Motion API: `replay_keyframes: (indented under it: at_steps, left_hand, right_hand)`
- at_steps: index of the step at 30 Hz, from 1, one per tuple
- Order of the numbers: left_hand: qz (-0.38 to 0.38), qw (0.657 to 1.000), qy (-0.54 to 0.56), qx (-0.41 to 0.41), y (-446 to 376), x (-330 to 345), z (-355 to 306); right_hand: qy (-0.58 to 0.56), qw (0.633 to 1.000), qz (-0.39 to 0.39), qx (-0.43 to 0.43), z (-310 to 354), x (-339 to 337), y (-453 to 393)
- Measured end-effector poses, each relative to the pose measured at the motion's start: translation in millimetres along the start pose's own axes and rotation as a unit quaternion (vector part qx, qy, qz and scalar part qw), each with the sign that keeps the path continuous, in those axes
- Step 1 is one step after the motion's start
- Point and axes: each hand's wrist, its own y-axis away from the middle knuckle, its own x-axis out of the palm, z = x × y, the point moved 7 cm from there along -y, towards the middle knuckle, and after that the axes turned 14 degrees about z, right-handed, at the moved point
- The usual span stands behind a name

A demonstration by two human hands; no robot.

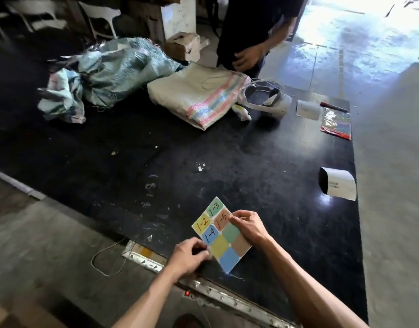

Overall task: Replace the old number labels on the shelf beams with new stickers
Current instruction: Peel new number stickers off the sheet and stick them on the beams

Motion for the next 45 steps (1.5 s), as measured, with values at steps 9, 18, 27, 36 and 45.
replay_keyframes:
  at_steps: [9, 18, 27, 36, 45]
  left_hand:
    - [-0.16, 0.819, 0.551, -0.006, 81, -125, 52]
    - [-0.366, 0.71, 0.578, 0.17, 241, -218, 77]
    - [-0.638, 0.597, 0.48, 0.078, 443, -216, 149]
    - [-0.759, 0.52, 0.391, 0.022, 608, -170, 171]
    - [-0.812, 0.437, 0.387, -0.01, 718, -123, 201]
  right_hand:
    - [-0.054, 0.95, 0.239, -0.191, 163, 110, 17]
    - [0.025, 0.874, 0.388, -0.293, 287, 257, 67]
    - [0.118, 0.732, 0.404, -0.537, 375, 413, 189]
    - [0.185, 0.565, 0.33, -0.733, 409, 524, 352]
    - [0.063, 0.546, 0.498, -0.671, 410, 609, 435]
